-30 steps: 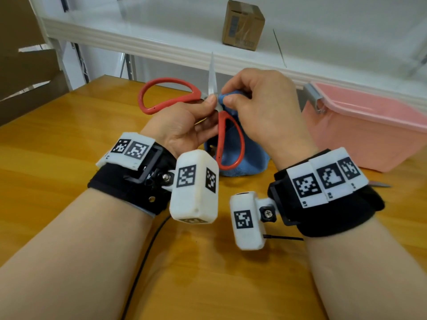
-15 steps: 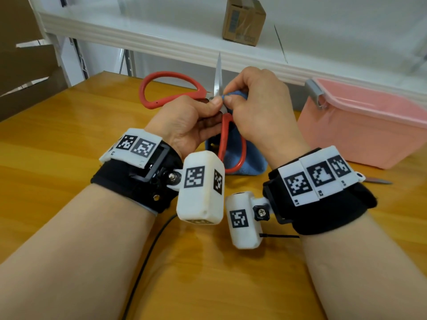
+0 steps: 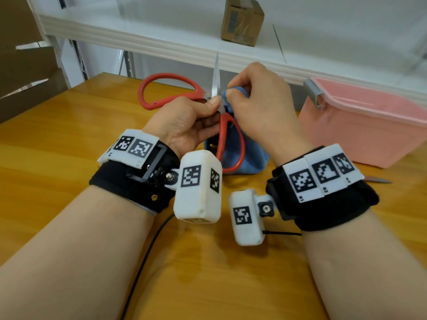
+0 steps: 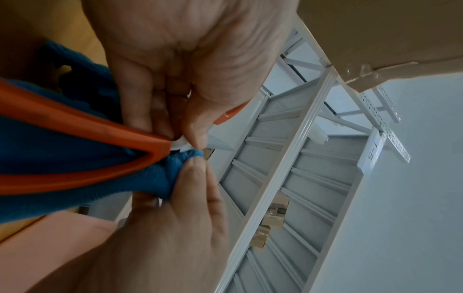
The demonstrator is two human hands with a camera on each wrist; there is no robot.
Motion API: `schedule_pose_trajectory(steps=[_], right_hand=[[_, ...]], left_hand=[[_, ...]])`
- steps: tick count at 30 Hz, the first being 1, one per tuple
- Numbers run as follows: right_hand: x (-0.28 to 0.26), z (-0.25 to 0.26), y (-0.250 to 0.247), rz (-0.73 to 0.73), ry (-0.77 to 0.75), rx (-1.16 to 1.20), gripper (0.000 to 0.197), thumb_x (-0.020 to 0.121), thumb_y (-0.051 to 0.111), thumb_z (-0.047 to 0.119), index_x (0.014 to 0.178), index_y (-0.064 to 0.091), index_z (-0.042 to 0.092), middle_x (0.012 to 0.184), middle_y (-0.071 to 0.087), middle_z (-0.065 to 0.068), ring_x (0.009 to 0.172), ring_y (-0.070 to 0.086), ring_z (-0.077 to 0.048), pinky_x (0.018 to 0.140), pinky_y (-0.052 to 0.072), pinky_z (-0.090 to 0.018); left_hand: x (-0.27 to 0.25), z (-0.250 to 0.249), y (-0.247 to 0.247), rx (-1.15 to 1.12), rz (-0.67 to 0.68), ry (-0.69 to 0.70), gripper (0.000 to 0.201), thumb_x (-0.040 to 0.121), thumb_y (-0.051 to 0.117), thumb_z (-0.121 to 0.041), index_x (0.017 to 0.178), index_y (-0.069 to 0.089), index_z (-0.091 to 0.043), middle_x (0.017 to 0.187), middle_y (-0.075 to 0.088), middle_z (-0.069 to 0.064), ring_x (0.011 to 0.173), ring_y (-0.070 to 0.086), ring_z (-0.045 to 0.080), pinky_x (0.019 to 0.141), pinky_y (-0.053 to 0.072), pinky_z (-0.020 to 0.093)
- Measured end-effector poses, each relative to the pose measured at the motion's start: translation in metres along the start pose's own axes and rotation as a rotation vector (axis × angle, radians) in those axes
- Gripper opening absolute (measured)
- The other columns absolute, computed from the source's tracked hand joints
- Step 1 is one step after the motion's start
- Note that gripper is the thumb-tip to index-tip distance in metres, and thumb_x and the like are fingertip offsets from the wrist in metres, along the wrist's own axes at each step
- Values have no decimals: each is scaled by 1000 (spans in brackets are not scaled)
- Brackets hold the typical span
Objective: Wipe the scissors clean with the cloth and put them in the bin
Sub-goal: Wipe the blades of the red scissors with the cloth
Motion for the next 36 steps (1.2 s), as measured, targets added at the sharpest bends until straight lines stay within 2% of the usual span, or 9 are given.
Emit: schedule_pose_trajectory(steps=[3, 10, 13, 15, 18, 20, 29, 33, 36], right_hand=[[5, 0, -10, -27, 46, 221, 10, 87, 68, 21, 81, 65, 29, 84, 69, 10, 84, 67, -7, 80, 58, -36], [8, 3, -26, -82, 17, 303, 5, 86, 66, 25, 82, 69, 24, 82, 70, 9, 82, 69, -8, 79, 60, -40], [9, 4, -30, -115, -3, 228, 6, 87, 64, 23, 81, 65, 24, 80, 66, 13, 80, 65, -6, 79, 58, -35], [8, 4, -31, -117, -17, 194, 5, 87, 64, 21, 83, 64, 23, 81, 67, 10, 78, 65, -7, 75, 57, -31], [6, 7, -28, -112, -70, 133, 4, 86, 65, 20, 86, 62, 22, 85, 68, 6, 81, 65, -9, 74, 56, -31], [4, 11, -26, -102, -113, 86, 3, 86, 66, 21, 88, 64, 21, 86, 68, 7, 83, 65, -8, 76, 55, -31], [1, 16, -16, 5, -178, -135, 12, 92, 62, 33, 98, 71, 26, 101, 67, 7, 92, 59, -7, 80, 43, -18], [1, 14, -16, 37, -192, -123, 20, 90, 60, 15, 105, 69, 24, 103, 69, 6, 96, 63, -10, 87, 52, -27], [-1, 12, -15, 69, -201, -103, 21, 86, 61, 9, 101, 65, 22, 94, 68, 6, 89, 63, -12, 80, 55, -34]], left_hand=[[0, -4, -2, -50, -9, -15, 14, 92, 59, -5, 79, 65, -4, 68, 65, 4, 69, 63, 13, 79, 58, 32], [-2, -11, -7, -256, -41, -47, 3, 87, 64, -2, 90, 64, -1, 72, 67, 9, 75, 68, 18, 76, 60, 39], [3, -11, -14, -347, -19, -39, 61, 72, 70, 1, 130, 54, -8, 74, 68, 10, 76, 70, 22, 80, 59, 43], [4, -12, -16, -353, 17, -42, 73, 68, 71, -2, 137, 49, -10, 74, 67, 10, 80, 69, 22, 78, 60, 41], [3, -12, -15, -298, 23, -56, 31, 76, 69, -6, 105, 60, -4, 71, 65, 7, 79, 67, 18, 75, 61, 37], [2, -11, -14, -283, 33, -54, 19, 73, 68, -9, 90, 62, -2, 70, 64, 6, 77, 67, 16, 78, 59, 37], [3, -9, -12, -216, 33, -20, 9, 81, 66, -8, 87, 65, -1, 77, 70, 9, 84, 69, 18, 77, 60, 34], [3, -7, -10, -149, 33, -12, 5, 88, 63, -6, 90, 64, -2, 81, 68, 9, 89, 67, 19, 84, 58, 37], [3, -5, -8, -110, 36, -10, 6, 90, 61, -6, 94, 64, -2, 84, 68, 9, 90, 67, 20, 88, 57, 37]])
Point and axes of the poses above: each hand's wrist, its own x-axis towards the middle knuckle, its own y-axis out of the palm, z = x × y, the point moved 1 cm from there along x, towards the middle knuckle
